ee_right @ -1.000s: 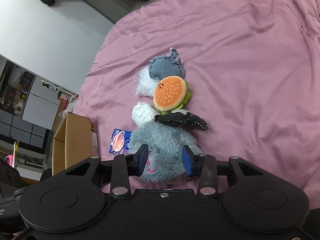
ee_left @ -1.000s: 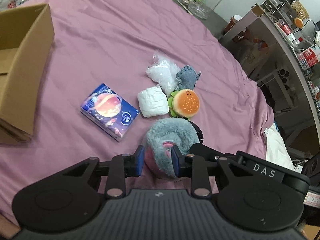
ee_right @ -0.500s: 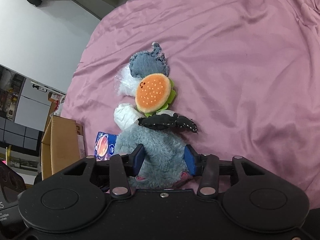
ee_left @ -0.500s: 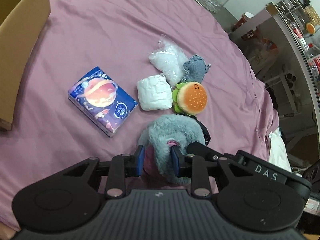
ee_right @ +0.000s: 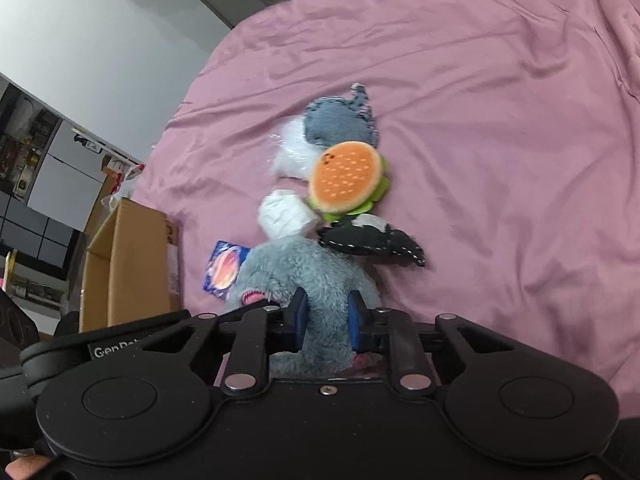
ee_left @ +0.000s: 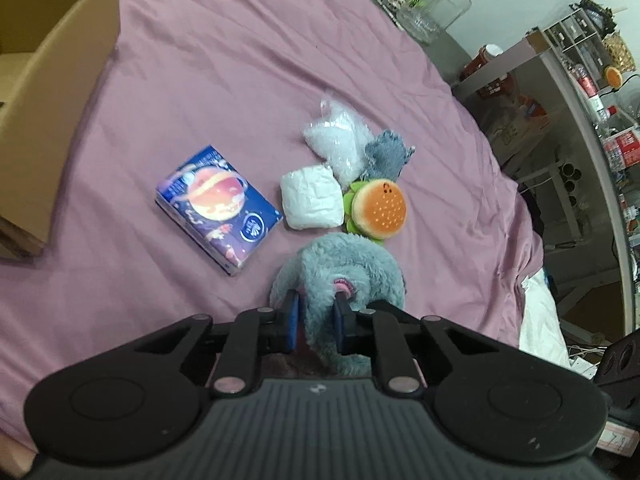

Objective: Organize soft objects
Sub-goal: 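Lift the grey plush with both grippers and carry it into the cardboard box, then open both grippers to release the grey plush inside the box, then move both grippers back toward the tissue pack and black plush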

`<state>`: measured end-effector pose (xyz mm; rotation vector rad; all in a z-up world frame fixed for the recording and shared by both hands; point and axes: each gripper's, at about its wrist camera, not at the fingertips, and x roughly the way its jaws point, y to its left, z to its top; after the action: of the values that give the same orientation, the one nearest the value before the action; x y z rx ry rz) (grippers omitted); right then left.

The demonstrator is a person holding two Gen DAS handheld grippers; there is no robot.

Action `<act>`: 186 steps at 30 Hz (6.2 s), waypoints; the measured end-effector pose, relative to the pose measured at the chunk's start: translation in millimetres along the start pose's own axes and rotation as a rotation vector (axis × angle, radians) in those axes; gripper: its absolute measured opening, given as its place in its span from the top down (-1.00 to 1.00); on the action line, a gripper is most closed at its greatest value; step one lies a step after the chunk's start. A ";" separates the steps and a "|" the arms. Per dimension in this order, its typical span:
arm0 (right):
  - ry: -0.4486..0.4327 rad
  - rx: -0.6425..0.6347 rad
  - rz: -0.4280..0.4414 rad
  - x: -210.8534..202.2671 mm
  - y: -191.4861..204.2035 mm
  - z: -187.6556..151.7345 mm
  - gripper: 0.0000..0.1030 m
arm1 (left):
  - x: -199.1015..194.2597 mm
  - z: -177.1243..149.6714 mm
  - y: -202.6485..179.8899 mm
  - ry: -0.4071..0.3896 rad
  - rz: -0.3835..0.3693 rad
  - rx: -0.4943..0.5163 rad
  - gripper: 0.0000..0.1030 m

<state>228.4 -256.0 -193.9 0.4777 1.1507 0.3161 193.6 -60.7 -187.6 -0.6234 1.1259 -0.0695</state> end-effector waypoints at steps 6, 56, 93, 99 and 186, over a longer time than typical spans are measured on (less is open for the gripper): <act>-0.030 -0.015 0.001 -14.9 24.7 -7.1 0.62 | -26.2 0.4 3.4 -0.030 -0.012 0.013 0.69; -0.024 -0.256 0.055 44.9 274.6 -7.1 0.62 | -161.9 102.8 166.2 -0.227 -0.024 -0.140 0.69; 0.193 -0.150 0.049 174.9 291.7 6.0 0.57 | -119.3 166.6 227.4 -0.115 0.181 -0.253 0.60; 0.169 -0.148 0.069 152.2 290.7 10.7 0.35 | -126.8 164.9 217.5 -0.123 0.196 -0.241 0.43; -0.047 0.049 -0.067 -27.1 5.4 18.5 -0.45 | -56.7 39.5 -7.8 -0.137 0.314 0.134 -0.84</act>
<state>235.3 -267.9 -163.6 0.4861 1.1279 0.2178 204.1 -29.9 -126.1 -0.3221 1.0643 0.1645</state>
